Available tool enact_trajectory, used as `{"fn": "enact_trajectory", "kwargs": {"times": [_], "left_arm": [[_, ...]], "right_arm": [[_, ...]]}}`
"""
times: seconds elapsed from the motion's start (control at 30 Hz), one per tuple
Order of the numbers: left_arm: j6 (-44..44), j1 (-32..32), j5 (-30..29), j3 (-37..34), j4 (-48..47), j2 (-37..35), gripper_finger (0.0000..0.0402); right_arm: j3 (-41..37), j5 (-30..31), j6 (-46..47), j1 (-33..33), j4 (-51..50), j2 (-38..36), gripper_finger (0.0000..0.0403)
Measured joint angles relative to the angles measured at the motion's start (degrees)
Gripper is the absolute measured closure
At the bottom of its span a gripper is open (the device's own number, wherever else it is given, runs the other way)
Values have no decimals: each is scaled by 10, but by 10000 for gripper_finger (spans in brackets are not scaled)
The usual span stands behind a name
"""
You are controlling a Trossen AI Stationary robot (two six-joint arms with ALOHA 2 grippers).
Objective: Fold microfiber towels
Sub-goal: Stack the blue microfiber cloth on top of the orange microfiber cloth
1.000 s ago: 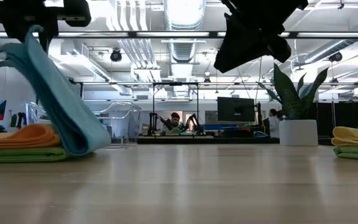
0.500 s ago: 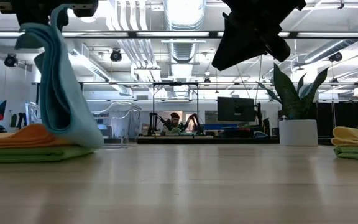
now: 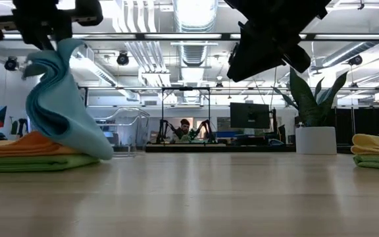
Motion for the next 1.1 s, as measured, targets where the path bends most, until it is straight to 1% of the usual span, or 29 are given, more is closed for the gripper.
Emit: {"fn": "enact_trajectory", "kwargs": {"times": [0.07,0.13,0.27,0.43,0.57,0.77,1.0,1.1], "left_arm": [[29,0,-41,0,29,8,401],[52,1,-64,4,53,17,401],[63,1,-54,11,102,37,401],[76,2,-48,14,102,75,401],[76,2,-47,18,81,86,401],[58,4,-45,28,38,61,401],[38,3,-39,30,37,20,401],[9,4,-16,35,38,-1,401]], "right_arm": [[-3,0,0,0,5,0,346],[-5,0,0,0,7,0,346],[-6,-1,4,0,7,0,346],[-6,-1,4,0,7,0,346],[-6,-1,4,0,7,0,346],[-8,-2,-1,0,5,0,346],[-9,-3,-6,0,3,0,346],[-9,-4,-3,0,3,0,346]]}}
